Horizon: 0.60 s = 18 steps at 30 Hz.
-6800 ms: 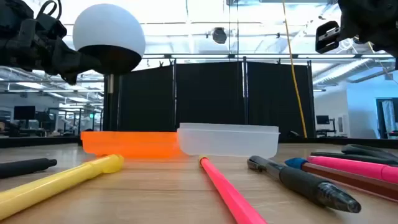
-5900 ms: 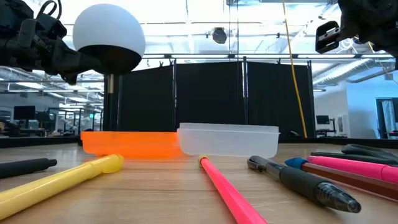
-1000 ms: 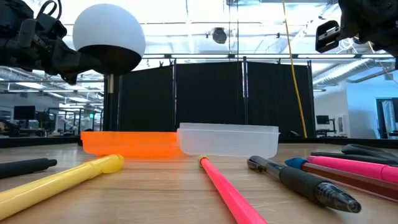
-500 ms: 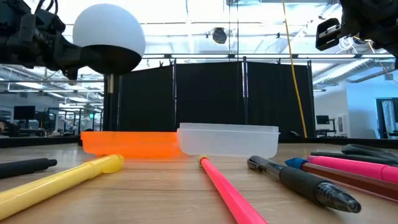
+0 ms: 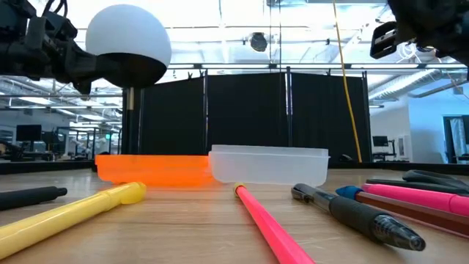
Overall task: Pick & place school supplies into a supply box
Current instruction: Put the black scissors into the orange supply box
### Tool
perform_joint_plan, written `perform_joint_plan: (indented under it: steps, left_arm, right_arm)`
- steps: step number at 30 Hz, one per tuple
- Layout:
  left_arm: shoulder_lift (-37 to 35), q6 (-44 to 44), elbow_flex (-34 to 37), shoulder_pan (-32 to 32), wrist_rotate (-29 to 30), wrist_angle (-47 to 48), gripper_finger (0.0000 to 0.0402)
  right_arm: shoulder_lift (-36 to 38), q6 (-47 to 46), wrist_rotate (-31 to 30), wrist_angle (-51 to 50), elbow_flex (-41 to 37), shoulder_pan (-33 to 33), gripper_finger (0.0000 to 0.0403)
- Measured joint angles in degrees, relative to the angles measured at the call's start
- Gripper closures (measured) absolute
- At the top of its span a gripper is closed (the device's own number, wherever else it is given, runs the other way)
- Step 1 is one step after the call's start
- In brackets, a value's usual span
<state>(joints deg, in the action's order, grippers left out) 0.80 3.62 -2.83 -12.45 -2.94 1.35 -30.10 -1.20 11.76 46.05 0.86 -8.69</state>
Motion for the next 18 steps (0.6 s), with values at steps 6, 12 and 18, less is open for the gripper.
perform_joint_plan:
  steps: [6,12,18]
  left_arm:
    - [1.53,-1.30,0.00,0.00,-0.41,1.62,0.0360]
    - [1.80,-4.14,0.00,0.00,0.80,1.46,0.0360]
    - [1.88,-2.04,0.00,0.00,1.05,1.05,0.0360]
  right_arm:
    - [-2.27,-0.93,-8.02,-8.97,3.48,-0.04,0.0403]
    - [-12.03,-10.07,-13.17,-33.85,22.64,-4.75,0.0403]
    - [-31.18,-19.78,-23.50,-57.55,47.81,-16.12,0.0403]
